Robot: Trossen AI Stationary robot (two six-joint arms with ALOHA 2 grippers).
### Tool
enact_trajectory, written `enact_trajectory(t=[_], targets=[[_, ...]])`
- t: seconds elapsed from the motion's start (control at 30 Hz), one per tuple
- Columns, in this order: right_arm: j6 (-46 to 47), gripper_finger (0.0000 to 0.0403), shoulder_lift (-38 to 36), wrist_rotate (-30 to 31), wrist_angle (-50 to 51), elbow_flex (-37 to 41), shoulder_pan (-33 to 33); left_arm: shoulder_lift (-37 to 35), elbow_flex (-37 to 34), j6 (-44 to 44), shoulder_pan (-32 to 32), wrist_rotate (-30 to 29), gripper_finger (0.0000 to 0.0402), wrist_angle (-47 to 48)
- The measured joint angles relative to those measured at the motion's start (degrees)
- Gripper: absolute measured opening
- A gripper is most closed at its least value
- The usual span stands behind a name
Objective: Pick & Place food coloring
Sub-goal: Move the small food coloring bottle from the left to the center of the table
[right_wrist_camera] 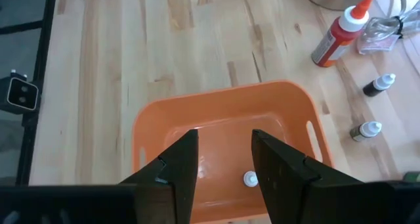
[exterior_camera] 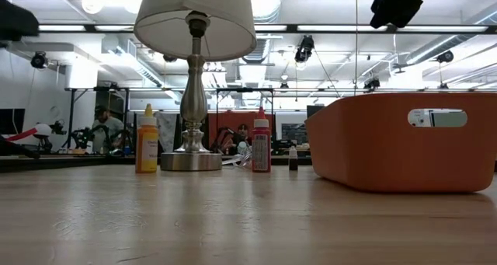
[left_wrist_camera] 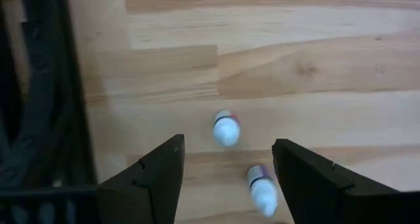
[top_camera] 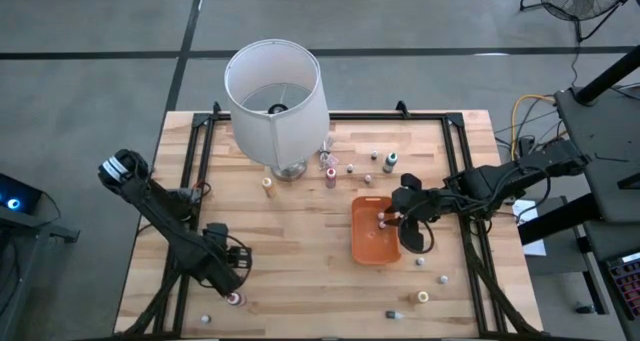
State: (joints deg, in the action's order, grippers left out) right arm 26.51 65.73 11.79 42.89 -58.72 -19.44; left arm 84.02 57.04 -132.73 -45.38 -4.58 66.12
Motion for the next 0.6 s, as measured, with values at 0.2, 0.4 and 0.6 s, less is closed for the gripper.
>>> enact_trajectory(t=[0.2, 0.4, 0.6], targets=[[-0.2, 0.0132, 0.0, 0.14, 0.0, 0.0, -0.02, 3.96, -0.12, -0.31, 0.69, -0.44, 0.0203, -1.07], [-0.2, 0.0124, 0.0, 0.15, 0.02, 0.0, -0.02, 6.49, -0.12, -0.42, 0.84, -0.5, 0.0203, -2.05], [-0.18, 0.0125, 0.0, 0.15, 0.02, 0.0, -0.02, 8.47, -0.18, -0.26, 0.84, -0.55, 0.0203, -3.53]])
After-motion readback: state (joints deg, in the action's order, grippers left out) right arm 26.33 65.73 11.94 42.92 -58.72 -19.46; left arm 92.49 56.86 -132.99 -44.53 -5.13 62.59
